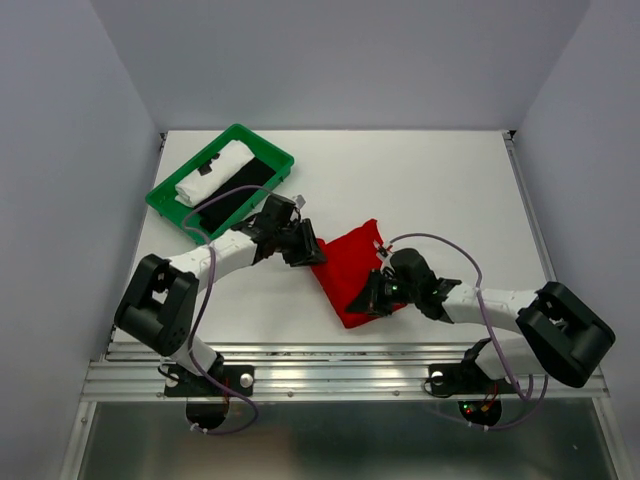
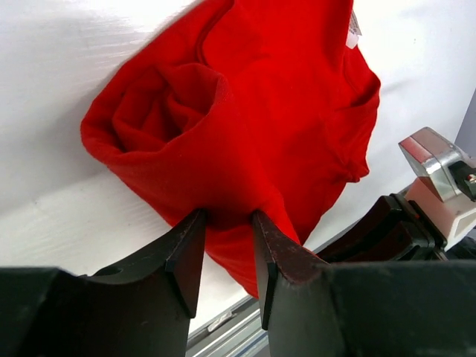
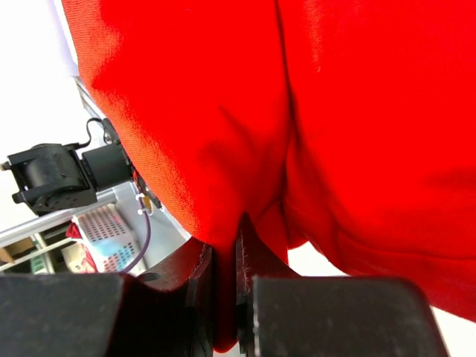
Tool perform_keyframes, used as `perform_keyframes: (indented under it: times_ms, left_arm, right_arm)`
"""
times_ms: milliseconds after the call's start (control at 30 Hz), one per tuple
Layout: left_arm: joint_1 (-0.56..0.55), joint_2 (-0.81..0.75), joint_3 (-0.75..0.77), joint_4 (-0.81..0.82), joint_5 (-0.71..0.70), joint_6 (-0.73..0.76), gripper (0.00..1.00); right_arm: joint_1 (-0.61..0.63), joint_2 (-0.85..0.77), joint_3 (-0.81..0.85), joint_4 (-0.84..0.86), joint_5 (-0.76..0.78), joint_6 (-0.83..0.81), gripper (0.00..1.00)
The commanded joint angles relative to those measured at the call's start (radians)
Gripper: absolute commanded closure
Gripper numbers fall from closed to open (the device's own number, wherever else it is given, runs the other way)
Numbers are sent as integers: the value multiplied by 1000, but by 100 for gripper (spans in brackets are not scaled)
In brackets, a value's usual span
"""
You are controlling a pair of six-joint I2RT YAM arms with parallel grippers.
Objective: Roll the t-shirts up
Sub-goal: Roll the T-shirt to the center of the board.
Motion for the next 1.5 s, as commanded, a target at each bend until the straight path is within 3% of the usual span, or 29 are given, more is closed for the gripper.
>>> perform_keyframes:
  times_ms: [0, 367, 533, 667, 800, 833, 967, 1067, 1133, 1167, 1200, 1300, 1467]
  left_arm:
    - [-18, 38, 72, 50, 23, 10, 59]
    - [-22, 182, 157, 70, 44, 18, 60]
    - [-36, 239, 198, 73, 52, 21, 62]
    - [-42, 279, 213, 71, 46, 22, 63]
    - [-42, 296, 218, 70, 41, 25, 63]
    - [-42, 298, 218, 70, 39, 25, 63]
    - [-42, 307, 218, 71, 38, 25, 63]
    - [-42, 305, 221, 70, 38, 24, 64]
    - [-42, 299, 221, 70, 39, 22, 64]
    - [-42, 293, 220, 71, 39, 24, 64]
    - [-42, 290, 215, 71, 38, 24, 64]
    - [-44, 287, 212, 70, 38, 21, 64]
    - [-42, 284, 210, 68, 39, 18, 64]
  right_arm:
    - [-17, 32, -13, 68, -67, 9, 99]
    - [-73, 61, -28, 84, -112, 1, 99]
    - [-73, 53, -39, 82, -98, 2, 81]
    - [-73, 0, -41, 21, -54, -13, 56]
    - [-73, -101, 18, -242, 84, -97, 45]
    - [-73, -126, 33, -243, 110, -109, 43]
    - [-73, -227, 117, -517, 222, -172, 37]
    - [-73, -275, 197, -655, 296, -214, 38]
    - [-63, -306, 254, -698, 359, -226, 45]
    - [-63, -326, 272, -715, 370, -231, 49]
    - [-54, -324, 291, -721, 374, -235, 61]
    - [-15, -262, 352, -717, 353, -264, 77]
    - [91, -102, 383, -640, 335, -286, 87]
